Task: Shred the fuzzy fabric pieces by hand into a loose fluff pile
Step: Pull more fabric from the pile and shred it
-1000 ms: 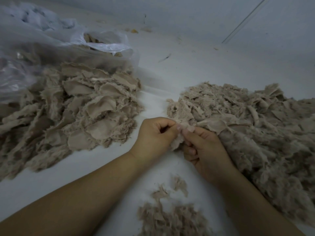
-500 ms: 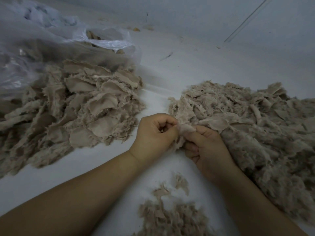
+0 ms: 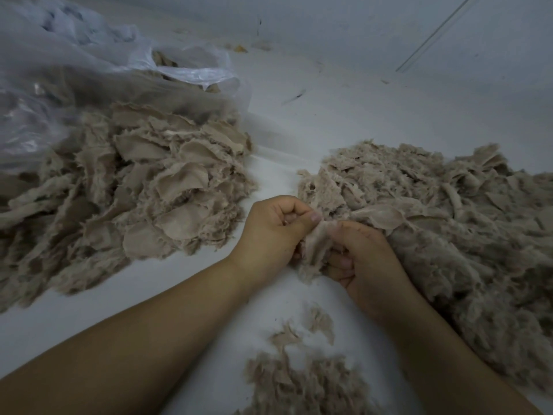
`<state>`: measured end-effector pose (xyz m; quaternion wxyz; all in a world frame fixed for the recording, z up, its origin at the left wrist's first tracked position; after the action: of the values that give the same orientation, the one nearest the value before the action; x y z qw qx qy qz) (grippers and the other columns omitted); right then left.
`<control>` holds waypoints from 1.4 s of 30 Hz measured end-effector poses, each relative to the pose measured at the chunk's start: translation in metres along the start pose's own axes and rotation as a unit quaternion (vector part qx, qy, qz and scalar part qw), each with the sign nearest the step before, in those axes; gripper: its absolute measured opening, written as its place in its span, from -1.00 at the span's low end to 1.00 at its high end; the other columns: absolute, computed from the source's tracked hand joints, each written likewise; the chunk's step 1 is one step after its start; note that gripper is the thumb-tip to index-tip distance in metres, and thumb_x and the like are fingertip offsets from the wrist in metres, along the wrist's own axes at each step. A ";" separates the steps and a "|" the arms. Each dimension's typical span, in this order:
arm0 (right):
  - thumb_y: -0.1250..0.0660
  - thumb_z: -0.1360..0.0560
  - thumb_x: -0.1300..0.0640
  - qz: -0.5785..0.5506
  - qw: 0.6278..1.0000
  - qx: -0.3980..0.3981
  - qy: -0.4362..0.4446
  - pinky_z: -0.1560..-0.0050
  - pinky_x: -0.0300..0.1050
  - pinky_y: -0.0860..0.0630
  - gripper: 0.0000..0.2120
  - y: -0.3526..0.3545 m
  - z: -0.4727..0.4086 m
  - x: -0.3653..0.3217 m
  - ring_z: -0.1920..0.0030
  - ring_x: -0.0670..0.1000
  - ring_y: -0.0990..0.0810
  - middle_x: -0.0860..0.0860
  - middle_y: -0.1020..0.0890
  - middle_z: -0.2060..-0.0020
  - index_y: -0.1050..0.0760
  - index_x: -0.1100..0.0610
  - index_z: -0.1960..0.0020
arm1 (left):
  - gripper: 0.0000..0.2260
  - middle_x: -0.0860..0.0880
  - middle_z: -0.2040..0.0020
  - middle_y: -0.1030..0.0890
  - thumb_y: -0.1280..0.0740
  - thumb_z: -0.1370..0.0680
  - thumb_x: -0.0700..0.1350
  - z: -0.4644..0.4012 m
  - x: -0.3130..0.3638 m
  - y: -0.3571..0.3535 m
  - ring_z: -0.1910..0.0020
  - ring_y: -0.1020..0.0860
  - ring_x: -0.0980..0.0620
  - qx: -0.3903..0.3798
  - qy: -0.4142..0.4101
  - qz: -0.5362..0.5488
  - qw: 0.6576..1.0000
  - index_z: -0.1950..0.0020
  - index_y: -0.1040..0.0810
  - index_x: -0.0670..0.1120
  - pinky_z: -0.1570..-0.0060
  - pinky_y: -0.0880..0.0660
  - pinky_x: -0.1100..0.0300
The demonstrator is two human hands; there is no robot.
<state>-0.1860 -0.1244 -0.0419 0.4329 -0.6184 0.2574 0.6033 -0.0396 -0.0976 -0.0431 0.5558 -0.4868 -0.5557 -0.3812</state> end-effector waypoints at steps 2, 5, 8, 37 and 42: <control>-0.34 -0.57 0.17 0.020 1.000 -0.004 0.004 0.47 -0.17 -0.39 -0.74 -0.002 0.001 0.000 0.44 0.09 -0.46 0.20 -0.57 0.41 -0.61 0.32 0.20 | -0.85 -0.07 0.52 -0.49 -0.39 -0.55 -0.23 0.002 0.001 -0.002 0.60 -0.40 0.08 -0.003 -0.008 -0.007 1.000 0.23 -0.59 -0.17 0.55 -0.34 0.30; -0.32 -0.55 0.21 0.012 1.000 0.025 -0.013 0.55 -0.29 -0.28 -0.77 -0.001 0.000 0.002 0.55 -0.09 -0.31 0.10 -0.43 0.49 -0.64 0.22 0.24 | -0.85 -0.05 0.54 -0.48 -0.33 -0.59 -0.23 0.001 0.004 0.000 0.60 -0.38 0.09 0.029 -0.009 -0.003 1.000 0.18 -0.56 -0.20 0.54 -0.33 0.31; -0.26 -0.59 0.21 -0.011 0.999 0.039 -0.013 0.55 -0.27 -0.08 -0.82 -0.001 -0.001 0.001 0.54 -0.13 -0.09 0.02 -0.18 0.42 -0.50 0.35 0.05 | -0.84 -0.07 0.54 -0.47 -0.26 -0.63 -0.23 0.000 0.006 0.004 0.60 -0.38 0.06 0.071 0.014 0.031 0.997 0.13 -0.52 -0.22 0.56 -0.32 0.31; -0.33 -0.56 0.25 -0.023 0.998 0.054 -0.008 0.57 -0.27 -0.15 -0.72 -0.001 0.001 0.000 0.55 -0.12 -0.15 -0.01 -0.28 0.50 -0.51 0.11 0.32 | -0.80 -0.04 0.51 -0.47 -0.33 -0.60 -0.18 0.023 0.007 0.009 0.52 -0.39 0.01 -0.017 0.014 -0.094 0.995 0.23 -0.56 -0.15 0.55 -0.34 0.30; -0.32 -0.54 0.26 -0.112 0.990 0.078 -0.029 0.61 -0.33 -0.20 -0.84 -0.004 0.001 -0.004 0.60 -0.16 -0.29 0.11 -0.54 0.37 -0.55 0.30 0.19 | -0.72 -0.07 0.53 -0.47 -0.31 -0.59 -0.23 0.026 0.009 0.017 0.58 -0.35 0.08 0.020 0.013 -0.018 1.000 0.32 -0.53 -0.09 0.55 -0.30 0.33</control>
<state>-0.1838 -0.1228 -0.0374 0.5518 -0.5903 0.2202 0.5464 -0.0287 -0.0671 -0.0386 0.5659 -0.4605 -0.5645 -0.3861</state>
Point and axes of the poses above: each hand's wrist, its own z-axis away from the middle knuckle, its own y-axis out of the back of the hand, x = y × z, the point moved 1 cm from there along -z, towards the middle knuckle
